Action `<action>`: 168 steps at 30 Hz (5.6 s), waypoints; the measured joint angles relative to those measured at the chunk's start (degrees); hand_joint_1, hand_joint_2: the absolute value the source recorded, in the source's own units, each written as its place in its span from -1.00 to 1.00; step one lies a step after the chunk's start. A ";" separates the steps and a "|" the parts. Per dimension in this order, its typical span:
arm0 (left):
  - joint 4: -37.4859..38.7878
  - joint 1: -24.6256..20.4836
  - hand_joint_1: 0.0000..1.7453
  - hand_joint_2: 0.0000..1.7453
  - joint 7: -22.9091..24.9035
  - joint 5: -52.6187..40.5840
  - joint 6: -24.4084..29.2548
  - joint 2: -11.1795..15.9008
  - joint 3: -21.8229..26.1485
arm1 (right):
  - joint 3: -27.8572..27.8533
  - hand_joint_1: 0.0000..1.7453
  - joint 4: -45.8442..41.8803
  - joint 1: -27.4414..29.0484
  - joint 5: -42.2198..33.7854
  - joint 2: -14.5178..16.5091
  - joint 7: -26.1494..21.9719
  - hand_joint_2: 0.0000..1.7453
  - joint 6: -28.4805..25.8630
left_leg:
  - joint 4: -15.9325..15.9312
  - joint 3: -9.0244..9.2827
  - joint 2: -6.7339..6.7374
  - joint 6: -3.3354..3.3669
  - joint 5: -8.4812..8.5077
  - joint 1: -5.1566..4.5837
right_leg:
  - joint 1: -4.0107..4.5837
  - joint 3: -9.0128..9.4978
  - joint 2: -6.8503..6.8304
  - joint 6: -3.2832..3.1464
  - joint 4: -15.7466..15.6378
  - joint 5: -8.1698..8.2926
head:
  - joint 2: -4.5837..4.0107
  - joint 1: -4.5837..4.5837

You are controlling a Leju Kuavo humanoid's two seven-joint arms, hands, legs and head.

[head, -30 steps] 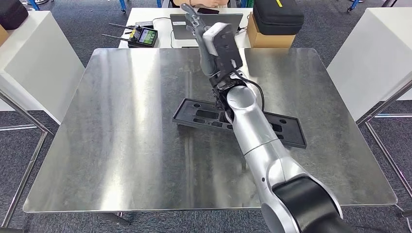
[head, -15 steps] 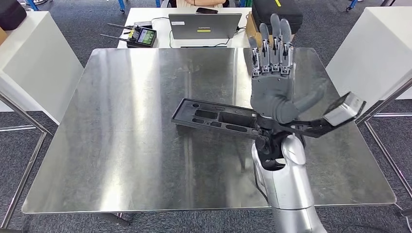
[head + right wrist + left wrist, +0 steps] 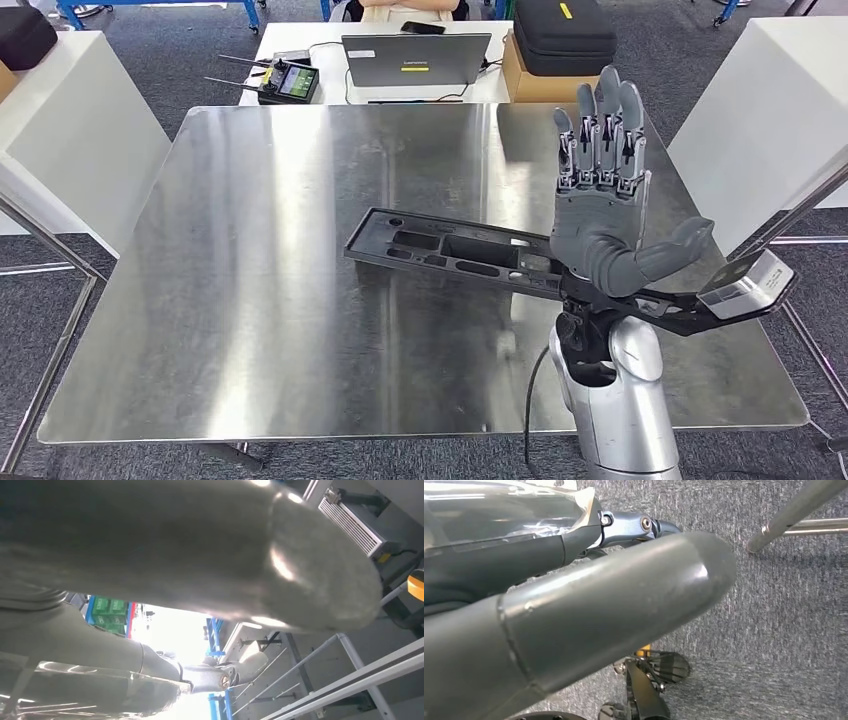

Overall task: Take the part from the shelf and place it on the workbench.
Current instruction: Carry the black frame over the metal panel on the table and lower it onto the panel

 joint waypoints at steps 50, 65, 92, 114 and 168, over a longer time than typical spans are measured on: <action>0.02 -1.19 -1.00 -1.00 -0.27 -0.19 -1.72 -0.19 -0.07 | -6.23 -1.00 -1.82 8.71 1.16 -5.31 -3.53 -1.00 -2.62 | 1.49 5.36 -0.32 -1.38 -5.90 -0.46 | 1.11 0.22 -0.36 -2.51 -3.62 4.19 | 0.00 0.33; -0.03 -0.93 -1.00 -1.00 -0.71 0.57 -0.71 -0.23 -0.04 | -8.86 -1.00 -3.72 11.45 2.90 -5.84 -4.14 -1.00 -2.92 | 1.51 -2.35 0.18 -1.16 1.75 -0.99 | 1.68 7.70 0.09 -2.21 -4.20 -3.21 | 0.00 0.83; -0.19 0.83 -1.00 -1.00 -1.34 2.12 -0.66 0.83 0.46 | -20.31 -1.00 -8.20 27.76 7.53 -0.77 -3.25 -1.00 -7.41 | 0.31 -0.60 0.32 0.28 0.42 -1.07 | 0.81 6.16 -0.19 -0.78 0.55 -2.96 | 0.00 1.02; -0.23 1.11 -1.00 -1.00 -2.23 1.74 -0.72 0.89 0.61 | -29.73 -1.00 11.40 29.06 11.82 2.09 2.76 -1.00 -7.36 | -0.54 5.96 0.23 0.53 -4.46 -0.80 | 1.42 1.57 -0.34 -2.33 -1.81 0.39 | 0.00 0.70; -0.14 0.09 -1.00 -1.00 -2.58 0.30 -2.56 1.49 -0.05 | -39.04 -1.00 89.67 17.75 42.38 -2.24 29.27 -1.00 -27.26 | 7.08 4.50 0.18 -2.21 -6.91 -0.76 | 1.77 4.62 -0.49 -5.27 -5.37 1.08 | -0.01 0.61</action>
